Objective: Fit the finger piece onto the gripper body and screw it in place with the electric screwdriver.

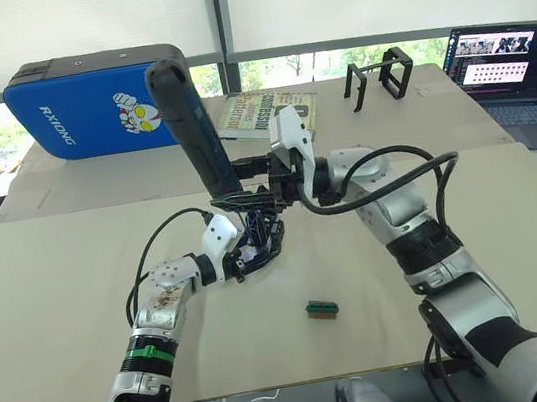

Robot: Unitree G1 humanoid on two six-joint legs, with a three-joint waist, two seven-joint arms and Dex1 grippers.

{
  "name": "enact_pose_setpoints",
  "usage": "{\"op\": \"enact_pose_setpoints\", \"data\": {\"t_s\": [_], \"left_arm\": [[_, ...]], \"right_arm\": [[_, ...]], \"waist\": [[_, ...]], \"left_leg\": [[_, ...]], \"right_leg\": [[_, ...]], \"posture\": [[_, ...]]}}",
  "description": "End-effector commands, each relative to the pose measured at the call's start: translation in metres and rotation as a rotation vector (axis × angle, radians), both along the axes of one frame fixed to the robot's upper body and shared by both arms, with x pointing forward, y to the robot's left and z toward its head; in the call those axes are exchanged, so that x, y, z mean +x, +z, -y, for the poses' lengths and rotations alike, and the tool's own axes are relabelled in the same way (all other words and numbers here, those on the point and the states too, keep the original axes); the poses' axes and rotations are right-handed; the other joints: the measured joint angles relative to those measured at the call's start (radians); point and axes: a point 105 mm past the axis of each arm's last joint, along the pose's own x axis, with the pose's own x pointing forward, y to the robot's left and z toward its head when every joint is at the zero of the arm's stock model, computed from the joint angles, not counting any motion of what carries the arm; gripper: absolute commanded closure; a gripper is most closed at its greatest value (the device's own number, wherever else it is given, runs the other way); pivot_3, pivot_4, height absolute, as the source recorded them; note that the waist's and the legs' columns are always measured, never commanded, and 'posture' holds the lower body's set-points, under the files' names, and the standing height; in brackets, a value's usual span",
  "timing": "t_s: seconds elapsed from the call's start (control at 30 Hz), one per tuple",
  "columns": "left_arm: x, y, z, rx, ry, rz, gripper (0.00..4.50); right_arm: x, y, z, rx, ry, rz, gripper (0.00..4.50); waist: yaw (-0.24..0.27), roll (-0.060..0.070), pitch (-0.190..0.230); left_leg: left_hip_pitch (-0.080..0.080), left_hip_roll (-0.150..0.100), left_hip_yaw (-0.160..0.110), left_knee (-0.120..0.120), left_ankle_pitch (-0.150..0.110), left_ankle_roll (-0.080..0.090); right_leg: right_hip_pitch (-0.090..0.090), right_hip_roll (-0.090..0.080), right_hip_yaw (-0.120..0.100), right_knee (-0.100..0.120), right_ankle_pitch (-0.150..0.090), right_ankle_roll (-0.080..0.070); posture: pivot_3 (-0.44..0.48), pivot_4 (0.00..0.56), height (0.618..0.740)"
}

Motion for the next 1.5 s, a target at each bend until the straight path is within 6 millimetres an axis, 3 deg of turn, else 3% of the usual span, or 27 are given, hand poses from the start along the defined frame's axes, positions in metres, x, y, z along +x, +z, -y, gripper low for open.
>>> {"op": "enact_pose_setpoints", "data": {"t_s": [0.03, 0.2, 0.33, 0.43, 0.67, 0.8, 0.93, 0.97, 1.07, 1.2, 1.37, 1.5], "left_arm": [[0.000, 0.034, 0.004, -0.046, -0.031, 0.135, 2.21], [-0.005, 0.021, 0.008, -0.027, -0.042, 0.113, 2.21], [-0.007, 0.012, 0.010, -0.014, -0.038, 0.100, 2.21], [-0.009, 0.010, 0.011, -0.017, -0.038, 0.094, 2.21], [-0.010, 0.003, 0.012, -0.007, -0.030, 0.075, 2.21], [-0.007, 0.003, 0.009, -0.012, 0.005, 0.057, 2.21], [-0.015, 0.009, -0.002, -0.014, -0.011, 0.053, 0.27], [-0.018, 0.010, -0.005, -0.003, -0.019, 0.056, 0.00], [-0.035, 0.017, -0.018, 0.010, -0.053, 0.051, 0.00], [-0.076, 0.034, -0.044, 0.058, -0.151, 0.045, 0.00], [-0.111, 0.050, -0.056, 0.123, -0.218, 0.022, 0.00], [-0.123, 0.053, -0.065, 0.174, -0.232, 0.006, 0.00]], "right_arm": [[0.023, -0.030, 0.034, -0.072, -0.182, -0.070, 2.59], [-0.007, 0.036, 0.024, 0.125, -0.056, 0.103, 2.59], [-0.037, 0.067, 0.018, 0.230, 0.079, 0.200, 2.59], [-0.045, 0.070, 0.017, 0.244, 0.107, 0.226, 2.59], [-0.065, 0.051, 0.017, 0.152, 0.206, 0.257, 2.59], [-0.066, 0.063, 0.021, 0.203, 0.220, 0.139, 2.59], [-0.075, 0.066, 0.037, 0.181, 0.249, 0.009, 2.59], [-0.077, 0.066, 0.041, 0.173, 0.249, -0.028, 2.59], [-0.080, 0.064, 0.061, 0.128, 0.224, -0.198, 2.59], [-0.060, 0.040, 0.108, -0.010, -0.018, -0.484, 2.59], [-0.038, -0.015, 0.175, -0.170, -0.355, -0.860, 2.59], [-0.027, -0.056, 0.215, -0.263, -0.543, -1.033, 2.59]], "waist": [[0.001, 0.000, 0.000], [-0.001, 0.000, 0.002], [0.000, 0.000, 0.002], [-0.001, 0.000, 0.002], [0.004, 0.000, 0.002], [0.004, 0.000, 0.002], [0.003, -0.001, 0.003], [0.002, -0.001, 0.003], [0.002, -0.001, 0.003], [0.001, 0.000, 0.003], [0.014, 0.001, 0.004], [0.017, 0.002, 0.005]], "left_leg": [[0.000, 0.000, 0.000, 0.000, 0.000, 0.000], [-0.005, 0.000, 0.000, 0.000, 0.000, 0.000], [-0.022, -0.001, 0.000, 0.000, 0.005, -0.005], [-0.029, -0.001, 0.000, 0.000, 0.008, -0.010], [-0.028, -0.002, 0.001, 0.003, 0.004, -0.003], [-0.027, -0.002, 0.001, 0.003, 0.004, -0.003], [-0.025, -0.002, 0.001, 0.003, 0.003, -0.002], [-0.025, -0.001, 0.001, 0.003, 0.003, -0.001], [-0.024, -0.001, 0.001, 0.003, 0.002, 0.001], [-0.024, -0.001, 0.001, 0.002, 0.001, 0.002], [-0.024, -0.002, 0.001, 0.002, -0.001, 0.005], [-0.023, -0.002, 0.003, 0.002, -0.001, 0.005]], "right_leg": [[0.000, 0.000, 0.000, 0.000, 0.000, 0.000], [-0.005, 0.000, 0.000, 0.000, 0.001, 0.000], [-0.022, 0.002, -0.002, 0.000, 0.004, -0.001], [-0.024, 0.005, -0.005, 0.000, 0.004, -0.001], [-0.019, 0.005, -0.009, -0.003, 0.003, 0.003], [-0.018, 0.005, -0.008, -0.003, 0.003, 0.004], [-0.018, 0.005, -0.008, -0.001, 0.003, 0.003], [-0.018, 0.005, -0.008, -0.001, 0.003, 0.003], [-0.018, 0.005, -0.008, -0.001, 0.003, 0.003], [-0.018, 0.002, -0.008, -0.002, 0.003, 0.003], [-0.018, -0.002, -0.008, -0.008, 0.002, 0.002], [-0.018, 0.001, -0.007, -0.008, 0.002, 0.002]], "posture": [[0.000, 0.150, 0.740], [0.000, 0.150, 0.740], [0.000, 0.150, 0.740], [0.000, 0.150, 0.740], [0.000, 0.150, 0.740], [0.000, 0.150, 0.740], [0.000, 0.150, 0.740], [0.000, 0.150, 0.740], [0.000, 0.150, 0.740], [0.000, 0.150, 0.740], [0.000, 0.150, 0.740], [0.000, 0.150, 0.740]]}}
